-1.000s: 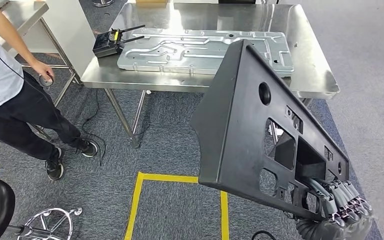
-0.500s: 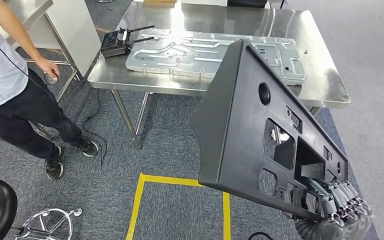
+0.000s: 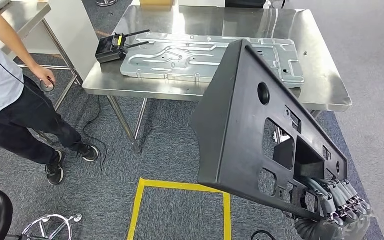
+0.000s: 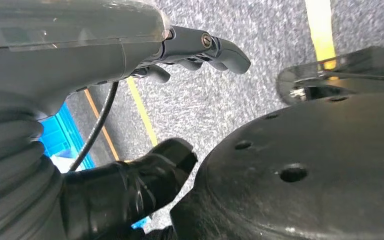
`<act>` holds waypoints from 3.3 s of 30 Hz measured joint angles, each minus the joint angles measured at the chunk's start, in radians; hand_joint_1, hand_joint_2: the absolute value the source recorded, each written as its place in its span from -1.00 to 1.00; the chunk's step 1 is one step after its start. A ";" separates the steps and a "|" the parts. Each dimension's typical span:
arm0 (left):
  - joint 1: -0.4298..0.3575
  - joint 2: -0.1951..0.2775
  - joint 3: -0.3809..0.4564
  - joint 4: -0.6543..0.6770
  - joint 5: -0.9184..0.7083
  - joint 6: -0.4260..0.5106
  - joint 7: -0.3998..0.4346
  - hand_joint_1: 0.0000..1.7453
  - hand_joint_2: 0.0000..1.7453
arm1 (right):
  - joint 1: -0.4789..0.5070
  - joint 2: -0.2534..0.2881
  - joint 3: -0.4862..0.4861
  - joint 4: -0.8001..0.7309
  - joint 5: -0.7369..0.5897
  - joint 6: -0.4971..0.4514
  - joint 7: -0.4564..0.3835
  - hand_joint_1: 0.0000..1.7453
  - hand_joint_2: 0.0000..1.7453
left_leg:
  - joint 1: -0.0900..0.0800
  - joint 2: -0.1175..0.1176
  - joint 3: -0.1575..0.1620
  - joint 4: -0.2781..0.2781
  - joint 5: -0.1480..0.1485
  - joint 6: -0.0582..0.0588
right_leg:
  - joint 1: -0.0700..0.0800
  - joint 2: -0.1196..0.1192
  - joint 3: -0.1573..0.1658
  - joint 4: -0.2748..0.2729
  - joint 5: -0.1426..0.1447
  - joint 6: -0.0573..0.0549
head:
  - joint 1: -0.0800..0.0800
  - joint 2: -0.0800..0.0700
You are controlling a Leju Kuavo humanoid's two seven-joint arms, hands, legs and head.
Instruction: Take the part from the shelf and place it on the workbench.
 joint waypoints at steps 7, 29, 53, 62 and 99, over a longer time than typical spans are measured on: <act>0.004 -0.004 0.016 -0.003 -0.019 -0.008 -0.001 -1.00 1.00 | 0.000 0.001 -0.002 0.000 -0.016 0.000 0.000 1.00 1.00 | -0.006 -0.001 0.060 -0.127 0.031 0.038 | 0.002 0.002 0.008 0.019 -0.035 0.039 | 0.001 0.000; -0.008 -0.014 0.093 -0.029 -0.111 -0.025 -0.017 -1.00 1.00 | -0.017 0.040 -0.033 -0.039 -0.042 0.000 0.000 1.00 1.00 | 0.004 0.000 -0.032 0.099 -0.068 -0.011 | -0.002 0.003 -0.003 -0.013 0.017 -0.003 | -0.006 0.000; -0.013 -0.028 0.154 -0.054 -0.167 -0.049 -0.031 -1.00 1.00 | -0.062 0.044 -0.144 0.004 -0.095 0.000 0.000 1.00 1.00 | -0.010 -0.002 0.119 -0.118 -0.032 0.011 | 0.008 0.010 -0.041 0.002 0.038 0.006 | -0.006 0.000; -0.013 -0.028 0.178 -0.065 -0.172 -0.054 -0.037 -1.00 1.00 | -0.096 0.043 -0.196 0.047 -0.105 0.000 0.000 1.00 1.00 | -0.004 0.000 0.007 -0.033 0.028 0.002 | 0.005 0.007 0.017 -0.004 -0.006 0.002 | -0.008 0.000; -0.003 -0.143 0.253 -0.243 -0.172 -0.145 -0.052 -1.00 1.00 | -0.066 -0.023 -0.400 0.081 -0.204 0.000 0.000 1.00 1.00 | -0.009 0.002 0.060 -0.132 0.042 0.038 | 0.010 0.011 0.035 0.013 -0.046 0.032 | -0.008 0.000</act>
